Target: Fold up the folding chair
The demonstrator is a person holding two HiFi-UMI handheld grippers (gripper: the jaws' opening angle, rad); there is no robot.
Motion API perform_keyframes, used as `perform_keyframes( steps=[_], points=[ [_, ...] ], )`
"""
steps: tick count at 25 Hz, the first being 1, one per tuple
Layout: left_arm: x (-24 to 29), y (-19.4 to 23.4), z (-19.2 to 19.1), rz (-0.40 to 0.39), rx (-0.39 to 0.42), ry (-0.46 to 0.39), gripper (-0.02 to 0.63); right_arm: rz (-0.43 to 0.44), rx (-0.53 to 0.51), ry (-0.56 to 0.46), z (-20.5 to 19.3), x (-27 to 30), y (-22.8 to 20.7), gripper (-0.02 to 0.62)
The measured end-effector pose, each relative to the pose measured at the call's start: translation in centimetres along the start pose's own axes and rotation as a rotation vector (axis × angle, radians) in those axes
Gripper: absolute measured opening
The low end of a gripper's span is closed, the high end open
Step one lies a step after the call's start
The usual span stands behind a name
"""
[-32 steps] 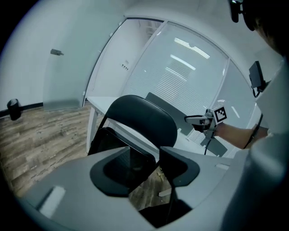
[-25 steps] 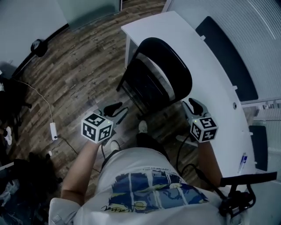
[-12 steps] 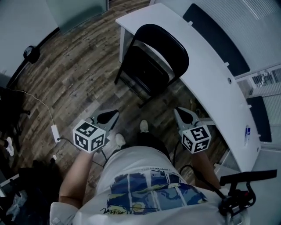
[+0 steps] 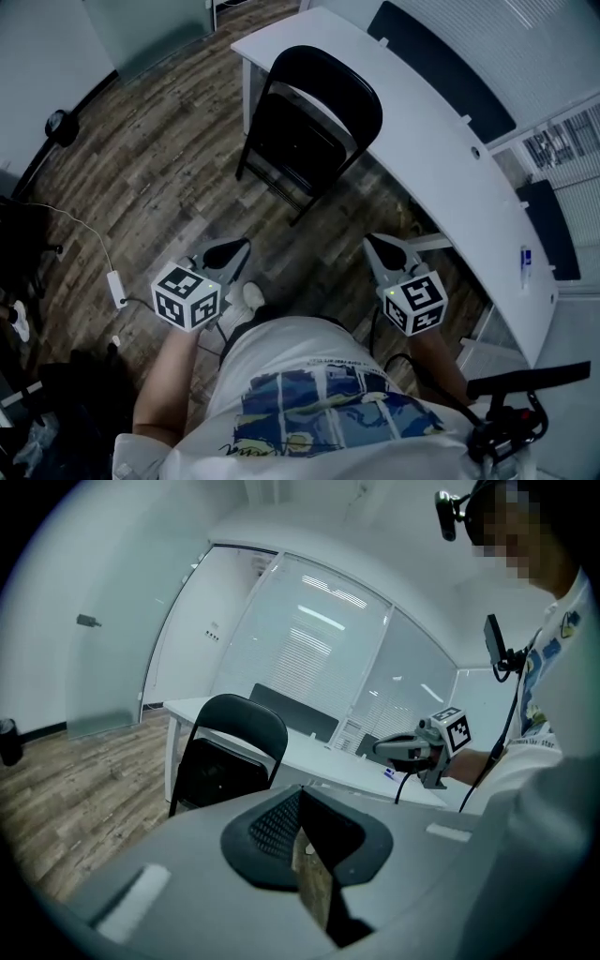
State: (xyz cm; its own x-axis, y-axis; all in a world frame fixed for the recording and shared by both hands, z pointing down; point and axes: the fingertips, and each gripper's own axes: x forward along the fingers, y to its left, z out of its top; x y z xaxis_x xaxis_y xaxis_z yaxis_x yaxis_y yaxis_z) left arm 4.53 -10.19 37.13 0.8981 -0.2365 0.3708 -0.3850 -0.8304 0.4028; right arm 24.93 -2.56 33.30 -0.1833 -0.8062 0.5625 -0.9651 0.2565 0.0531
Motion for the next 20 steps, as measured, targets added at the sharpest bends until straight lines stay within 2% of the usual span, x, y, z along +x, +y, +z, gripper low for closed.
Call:
perform_keyframes(
  steps=[10,20],
  points=[
    [-1.1,-9.1,-2.7,0.028,0.022,0.005,0.006,0.057,0.017,-0.029,-4.9,-7.4,2.3,0.003],
    [-4.3,-17.3,-6.7,0.071,0.011,0.048,0.006,0.114,0.095,-0.048,-11.3,-12.5,5.2,0.003]
  ],
)
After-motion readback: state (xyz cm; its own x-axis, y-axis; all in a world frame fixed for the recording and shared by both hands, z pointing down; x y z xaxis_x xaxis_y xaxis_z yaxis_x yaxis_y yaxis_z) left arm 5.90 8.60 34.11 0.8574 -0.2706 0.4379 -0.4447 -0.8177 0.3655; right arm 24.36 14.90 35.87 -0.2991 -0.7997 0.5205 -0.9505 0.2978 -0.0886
